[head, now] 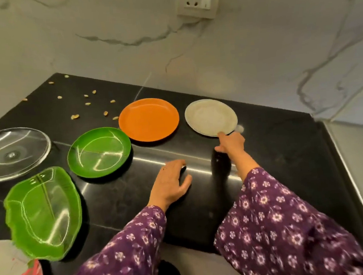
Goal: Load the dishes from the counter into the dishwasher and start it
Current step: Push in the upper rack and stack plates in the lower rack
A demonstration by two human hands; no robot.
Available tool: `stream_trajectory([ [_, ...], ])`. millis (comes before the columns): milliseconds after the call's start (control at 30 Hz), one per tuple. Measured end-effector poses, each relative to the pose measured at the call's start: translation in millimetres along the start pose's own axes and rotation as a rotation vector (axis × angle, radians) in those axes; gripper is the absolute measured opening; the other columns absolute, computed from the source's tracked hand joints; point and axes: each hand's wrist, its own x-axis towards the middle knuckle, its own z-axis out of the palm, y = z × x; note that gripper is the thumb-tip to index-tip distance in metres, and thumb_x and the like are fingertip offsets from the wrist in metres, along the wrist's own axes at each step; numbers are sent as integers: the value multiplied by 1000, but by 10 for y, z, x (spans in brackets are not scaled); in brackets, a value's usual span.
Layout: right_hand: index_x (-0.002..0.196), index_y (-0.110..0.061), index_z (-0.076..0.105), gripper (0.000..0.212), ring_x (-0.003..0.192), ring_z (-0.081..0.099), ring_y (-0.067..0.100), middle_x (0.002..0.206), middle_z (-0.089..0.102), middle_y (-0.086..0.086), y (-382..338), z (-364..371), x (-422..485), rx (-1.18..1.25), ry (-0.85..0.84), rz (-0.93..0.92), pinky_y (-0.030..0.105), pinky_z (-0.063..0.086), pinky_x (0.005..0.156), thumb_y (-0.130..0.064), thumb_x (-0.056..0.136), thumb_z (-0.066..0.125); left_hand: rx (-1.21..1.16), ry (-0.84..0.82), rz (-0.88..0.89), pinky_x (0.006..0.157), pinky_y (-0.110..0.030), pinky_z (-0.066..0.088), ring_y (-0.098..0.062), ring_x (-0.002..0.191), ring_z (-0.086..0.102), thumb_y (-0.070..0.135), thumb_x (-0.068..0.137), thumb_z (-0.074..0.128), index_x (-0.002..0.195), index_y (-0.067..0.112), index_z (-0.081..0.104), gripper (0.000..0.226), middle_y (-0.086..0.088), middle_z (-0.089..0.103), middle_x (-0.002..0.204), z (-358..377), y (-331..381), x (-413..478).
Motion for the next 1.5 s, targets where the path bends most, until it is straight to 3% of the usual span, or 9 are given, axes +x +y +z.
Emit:
stream_trajectory([
  [100, 129, 4, 41, 43, 71, 57, 23, 114, 54, 6, -118, 76, 277, 16, 106, 13, 16, 45, 55, -21, 95, 49, 3, -3, -1, 91, -26, 39, -14, 105, 50, 41, 86, 53, 121, 18, 50, 42, 3, 55, 114, 9, -14, 20],
  [267, 119, 6, 49, 40, 101, 62, 33, 110, 65, 19, -164, 174, 531, -92, 123, 91, 30, 48, 77, -9, 84, 61, 32, 12, 4, 98, -28, 37, -14, 115, 48, 40, 85, 53, 125, 17, 50, 46, 1, 54, 125, 16, -14, 7],
  [433, 140, 1, 33, 50, 75, 68, 29, 115, 55, 16, -184, 97, 531, 298, 31, 172, 30, 59, 58, -9, 92, 46, 28, -4, -8, 99, -24, 32, -12, 117, 47, 38, 87, 55, 123, 19, 50, 41, 5, 53, 126, -13, 14, -3],
  [600, 134, -3, 43, 43, 101, 62, 28, 128, 52, 14, -89, -305, 246, 386, -27, -50, 33, 60, 63, -5, 92, 45, 35, -24, -21, 100, -25, 33, -13, 116, 49, 37, 88, 57, 126, 17, 50, 44, 3, 55, 126, -36, 32, -3],
  [933, 121, -17, 53, 33, 102, 62, 25, 121, 57, 5, 886, -2125, -1072, 488, 89, -219, 36, 59, 65, -10, 89, 54, 309, 55, 19, 73, -43, 45, -32, 86, 55, 39, 84, 44, 92, 14, 53, 28, -11, 59, 90, -27, 165, -26],
  [1100, 122, -15, 50, 32, 75, 67, 15, 103, 62, 1, 1737, -3262, -1875, 437, 257, -174, 28, 56, 55, -5, 91, 47, 599, 211, 279, 67, -49, 44, -39, 81, 53, 24, 90, 43, 80, 5, 54, 24, -21, 57, 81, 46, 402, -37],
  [1267, 103, -21, 58, 31, 58, 65, 8, 82, 65, 0, 2663, -4202, -2722, 431, 480, -104, 26, 54, 48, 3, 90, 44, 352, 265, 347, 81, -48, 44, -40, 91, 54, 20, 91, 50, 99, 3, 59, 20, -22, 62, 94, 745, 1452, -124],
  [1433, 105, -28, 60, 28, 75, 64, 20, 81, 66, -7, 3486, -4756, -3347, 398, 609, -45, 40, 56, 64, -7, 93, 45, 27, 8, 584, 87, -36, 41, -30, 97, 53, 30, 91, 48, 102, 7, 61, 28, -12, 64, 103, 1769, 3190, -375],
  [1500, 105, -26, 61, 25, 71, 64, 15, 81, 65, -4, 3795, -4908, -3544, 348, 622, -31, 30, 56, 57, -9, 95, 46, -88, -130, 605, 88, -36, 41, -27, 102, 53, 33, 92, 47, 105, 9, 60, 30, -9, 63, 105, 2123, 3857, -546],
])
